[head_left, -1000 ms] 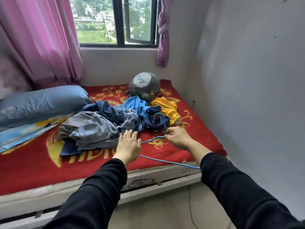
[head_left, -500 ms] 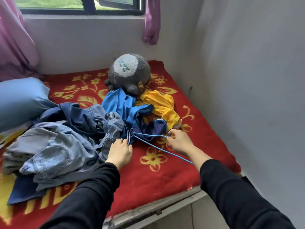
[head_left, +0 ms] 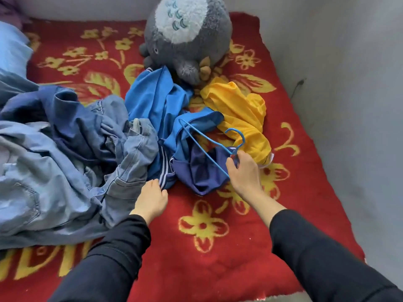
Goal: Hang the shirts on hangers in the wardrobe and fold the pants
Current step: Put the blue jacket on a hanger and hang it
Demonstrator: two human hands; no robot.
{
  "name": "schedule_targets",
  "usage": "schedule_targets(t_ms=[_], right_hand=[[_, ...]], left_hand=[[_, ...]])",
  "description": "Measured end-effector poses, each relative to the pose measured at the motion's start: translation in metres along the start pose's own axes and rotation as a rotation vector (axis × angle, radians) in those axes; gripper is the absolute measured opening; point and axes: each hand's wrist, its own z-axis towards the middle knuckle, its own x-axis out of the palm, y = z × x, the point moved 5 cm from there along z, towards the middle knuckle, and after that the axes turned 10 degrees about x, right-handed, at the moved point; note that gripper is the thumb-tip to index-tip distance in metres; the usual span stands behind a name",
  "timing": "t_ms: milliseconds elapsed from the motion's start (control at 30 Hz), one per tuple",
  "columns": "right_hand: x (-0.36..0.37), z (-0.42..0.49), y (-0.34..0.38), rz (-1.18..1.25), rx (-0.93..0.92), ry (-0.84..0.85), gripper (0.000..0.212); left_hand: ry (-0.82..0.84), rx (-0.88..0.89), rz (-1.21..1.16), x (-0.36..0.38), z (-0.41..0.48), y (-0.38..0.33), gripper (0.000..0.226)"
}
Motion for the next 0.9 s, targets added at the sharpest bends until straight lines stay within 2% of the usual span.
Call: schedule_targets(t_ms=[100,167,267,367,500,667,733,800,900], right_hand=[[0.033,0.023,-0.021,-0.006,-0.011,0.087,0.006],[0.052,0.031,-0.033,-0.017,-0.003,0.130,0.025],[0.070,0.038,-0.048,0.052,0.077,0.199,0.035],[0.076,0.040,-0.051,0.050,0.108,0.304,0.035],[0.066,0.038,-0.037,0.086,0.194,0.390,0.037],[0.040,0.015,-0.013,0.093,0.327,0.525,0.040],[0.028,0.001,-0.001,0.218,0.446,0.605,0.044],[0.018,-0.011,0.011,0.412,0.585,0.688,0.043],[-0.006,-0.017,0.031,0.580,0.587,0.709,0.028]], left_hand=[[0.017,-0.087,-0.057,0.027,0.026,0.019,0.035],[0.010,-0.160,-0.095,0.042,0.037,0.027,0.052],[-0.121,-0.273,-0.173,0.048,0.043,0.031,0.042],[-0.116,-0.167,-0.169,0.040,0.042,0.010,0.015],[-0.036,0.002,-0.360,0.013,0.012,-0.023,0.039],[0.049,0.151,-0.761,-0.037,-0.039,-0.076,0.030],[0.108,0.211,-0.868,-0.056,-0.054,-0.108,0.016],[0.154,0.264,-0.893,-0.070,-0.069,-0.136,0.023],[0.187,0.286,-0.859,-0.087,-0.086,-0.159,0.018]])
